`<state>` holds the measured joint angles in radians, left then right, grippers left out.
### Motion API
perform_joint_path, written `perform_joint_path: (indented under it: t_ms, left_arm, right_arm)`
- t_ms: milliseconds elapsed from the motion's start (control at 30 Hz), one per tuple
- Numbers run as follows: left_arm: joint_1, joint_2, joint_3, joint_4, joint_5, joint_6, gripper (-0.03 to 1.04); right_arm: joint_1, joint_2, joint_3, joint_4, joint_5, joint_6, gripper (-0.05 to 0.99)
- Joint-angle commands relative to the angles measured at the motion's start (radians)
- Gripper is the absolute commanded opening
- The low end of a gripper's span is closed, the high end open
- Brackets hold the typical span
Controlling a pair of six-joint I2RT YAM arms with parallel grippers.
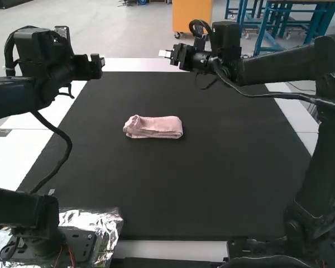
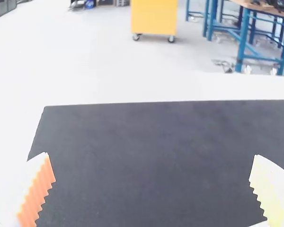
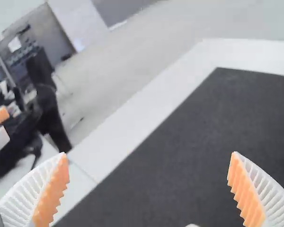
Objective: Fold the towel.
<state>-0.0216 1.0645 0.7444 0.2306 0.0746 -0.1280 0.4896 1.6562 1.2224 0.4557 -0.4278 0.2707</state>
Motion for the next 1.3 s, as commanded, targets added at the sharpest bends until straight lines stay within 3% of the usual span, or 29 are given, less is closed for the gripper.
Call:
perform_joint_path:
  t_ms: [0,67,133,200,400,700,933,1033,1100,1133,1167,1233,1267]
  left_arm:
    - [-0.017,-0.103,-0.011,-0.022,-0.006,0.018,0.97]
    - [-0.018,-0.175,-0.01,-0.04,-0.002,0.034,0.97]
    - [-0.012,-0.242,-0.008,-0.056,0.017,0.036,0.97]
    - [-0.012,-0.313,-0.007,-0.063,0.039,0.036,0.97]
    - [-0.017,-0.497,0.0,-0.122,0.044,0.039,0.97]
    - [-0.017,-0.81,-0.045,-0.221,0.042,0.037,0.97]
    - [-0.011,-1.043,-0.077,-0.293,0.04,0.037,0.97]
    - [-0.011,-1.063,-0.065,-0.356,0.036,0.036,0.97]
    - [-0.011,-1.065,-0.051,-0.384,0.036,0.037,0.97]
    - [-0.011,-1.065,-0.051,-0.402,0.036,0.039,0.97]
    - [-0.011,-1.065,-0.057,-0.436,0.031,0.045,0.97]
    - [-0.014,-1.065,-0.1,-0.402,0.028,0.073,0.97]
    - [-0.015,-1.065,-0.135,-0.373,0.03,0.11,0.97]
  right_arm:
    - [-0.04,-0.17,-0.046,-0.009,0.113,-0.027,0.92]
    - [-0.06,-0.274,-0.089,-0.005,0.208,-0.116,0.92]
    - [-0.08,-0.378,-0.12,-0.012,0.274,-0.13,0.92]
    - [-0.108,-0.492,-0.143,-0.074,0.276,-0.13,0.92]
    - [-0.267,-0.863,-0.256,-0.269,0.253,-0.113,0.92]
    - [-0.375,-1.337,-0.359,-0.519,0.239,-0.053,0.92]
    - [-0.513,-1.595,-0.394,-0.56,0.167,-0.033,0.92]
    - [-0.549,-1.665,-0.394,-0.6,0.172,-0.028,0.92]
    - [-0.568,-1.655,-0.365,-0.69,0.241,-0.03,0.92]
    - [-0.572,-1.656,-0.366,-0.706,0.268,-0.048,0.92]
    - [-0.576,-1.656,-0.383,-0.71,0.274,-0.123,0.92]
    - [-0.577,-1.656,-0.471,-0.686,0.285,-0.254,0.92]
    - [-0.577,-1.656,-0.529,-0.643,0.287,-0.257,0.92]
